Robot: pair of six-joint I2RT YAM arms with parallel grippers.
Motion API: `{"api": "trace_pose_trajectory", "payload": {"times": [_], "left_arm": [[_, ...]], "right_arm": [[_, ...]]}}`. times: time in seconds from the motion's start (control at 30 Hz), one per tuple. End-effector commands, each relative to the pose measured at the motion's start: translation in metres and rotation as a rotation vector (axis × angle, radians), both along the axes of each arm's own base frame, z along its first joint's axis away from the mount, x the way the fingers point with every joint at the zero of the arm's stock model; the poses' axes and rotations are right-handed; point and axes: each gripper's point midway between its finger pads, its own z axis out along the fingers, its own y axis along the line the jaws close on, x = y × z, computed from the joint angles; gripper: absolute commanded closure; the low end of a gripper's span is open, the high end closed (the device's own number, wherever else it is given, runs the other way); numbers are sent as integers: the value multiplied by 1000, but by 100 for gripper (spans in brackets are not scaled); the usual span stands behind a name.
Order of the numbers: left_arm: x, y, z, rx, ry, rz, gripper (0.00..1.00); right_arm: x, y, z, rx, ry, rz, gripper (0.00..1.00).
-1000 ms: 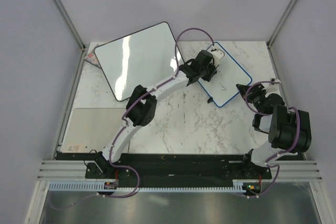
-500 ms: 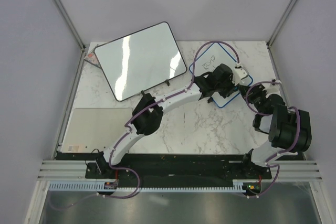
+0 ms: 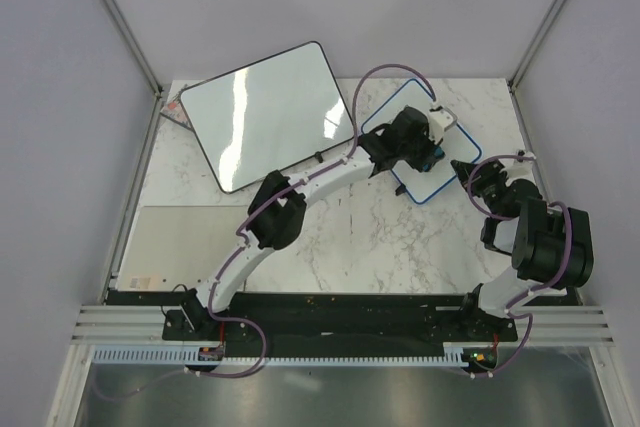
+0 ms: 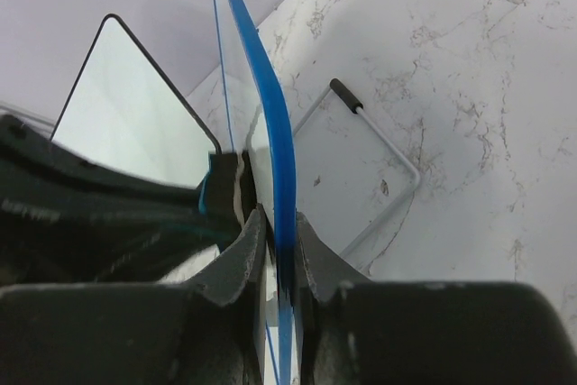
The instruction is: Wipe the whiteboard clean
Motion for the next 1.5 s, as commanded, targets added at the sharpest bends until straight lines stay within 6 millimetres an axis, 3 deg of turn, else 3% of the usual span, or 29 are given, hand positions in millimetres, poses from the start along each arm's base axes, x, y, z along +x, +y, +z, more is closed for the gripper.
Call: {"api": "trace_pose_trajectory", "payload": {"times": [0.0,0.13,0.3,0.4,0.63,0.7,0.87,0.97,1.17,1.47], "left_arm": [[82,52,-21,-21,18,206,98],[99,68,-24,5,-10,244,98],[83,55,-19,-25,15,147,98],[52,39,-17,-40,44,2,98],[-54,-4,-23,10,29,-326,98],[-75,-14,-23,29,6,-379,98],[-86,-28,-10,-14,17,-403,98],[-73,-30,-14,-1,-7,-352,98],[-11,-11,-24,98,-160,-113,98],[65,46,-21,56,-85,76,98]], "right_arm": [[-3,13,2,-39,-35,72,100],[-2,13,1,-34,-34,76,100],[-2,13,0,-28,-32,77,100],[-2,14,1,-25,-33,80,100],[-1,14,1,-24,-34,78,100],[-2,14,0,-23,-33,78,100],[-2,14,1,-20,-35,80,100],[-2,15,1,-17,-35,81,100],[-2,15,1,-16,-35,81,100],[-2,16,2,-18,-38,84,100]]}}
